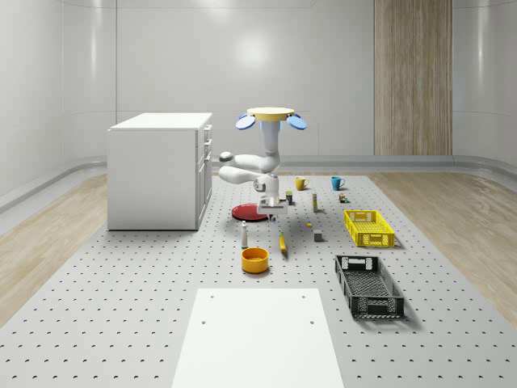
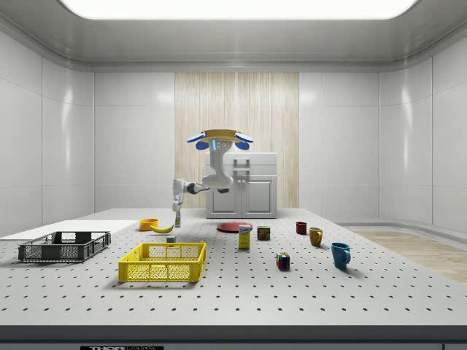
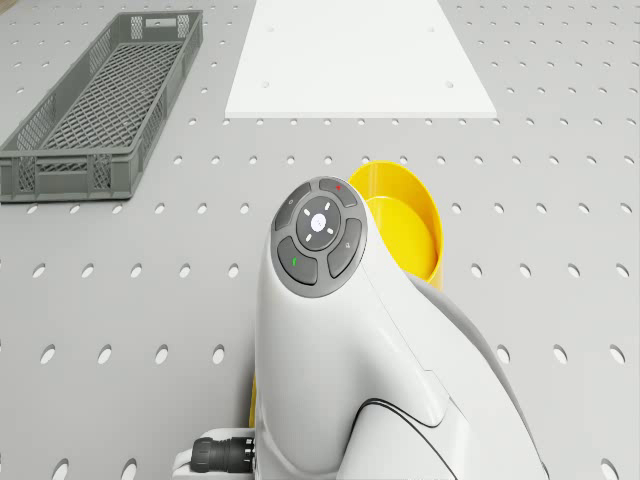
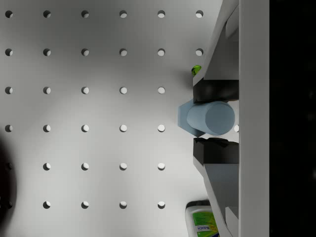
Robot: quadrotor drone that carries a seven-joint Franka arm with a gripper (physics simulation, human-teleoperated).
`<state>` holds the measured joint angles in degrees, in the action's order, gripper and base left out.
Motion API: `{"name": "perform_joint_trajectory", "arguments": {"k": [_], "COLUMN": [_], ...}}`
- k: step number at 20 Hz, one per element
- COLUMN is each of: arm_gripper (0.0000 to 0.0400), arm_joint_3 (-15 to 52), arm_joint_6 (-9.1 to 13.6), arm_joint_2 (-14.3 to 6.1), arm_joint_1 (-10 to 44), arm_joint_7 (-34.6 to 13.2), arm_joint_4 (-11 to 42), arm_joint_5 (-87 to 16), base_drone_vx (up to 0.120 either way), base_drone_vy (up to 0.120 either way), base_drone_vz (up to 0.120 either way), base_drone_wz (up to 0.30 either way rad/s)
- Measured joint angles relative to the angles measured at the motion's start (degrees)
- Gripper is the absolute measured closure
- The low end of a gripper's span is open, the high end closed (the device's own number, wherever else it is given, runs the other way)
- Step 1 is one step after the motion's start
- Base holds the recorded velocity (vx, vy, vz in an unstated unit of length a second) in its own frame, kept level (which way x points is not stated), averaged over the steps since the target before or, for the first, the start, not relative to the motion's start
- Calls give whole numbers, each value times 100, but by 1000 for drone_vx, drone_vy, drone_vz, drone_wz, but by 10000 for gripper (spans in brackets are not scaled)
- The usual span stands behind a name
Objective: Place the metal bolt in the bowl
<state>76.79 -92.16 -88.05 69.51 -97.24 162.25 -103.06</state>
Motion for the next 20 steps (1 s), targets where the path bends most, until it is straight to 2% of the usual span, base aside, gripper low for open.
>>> {"name": "perform_joint_trajectory", "arguments": {"k": [17,20], "arm_gripper": [300,300], "arm_joint_3": [6,7], "arm_joint_6": [-52,-60], "arm_joint_2": [-56,-64], "arm_joint_1": [14,16], "arm_joint_7": [-10,-12], "arm_joint_4": [-3,-3], "arm_joint_5": [23,26], "base_drone_vx": [120,120], "base_drone_vy": [-111,-27], "base_drone_vz": [0,0], "base_drone_wz": [0,0]}}
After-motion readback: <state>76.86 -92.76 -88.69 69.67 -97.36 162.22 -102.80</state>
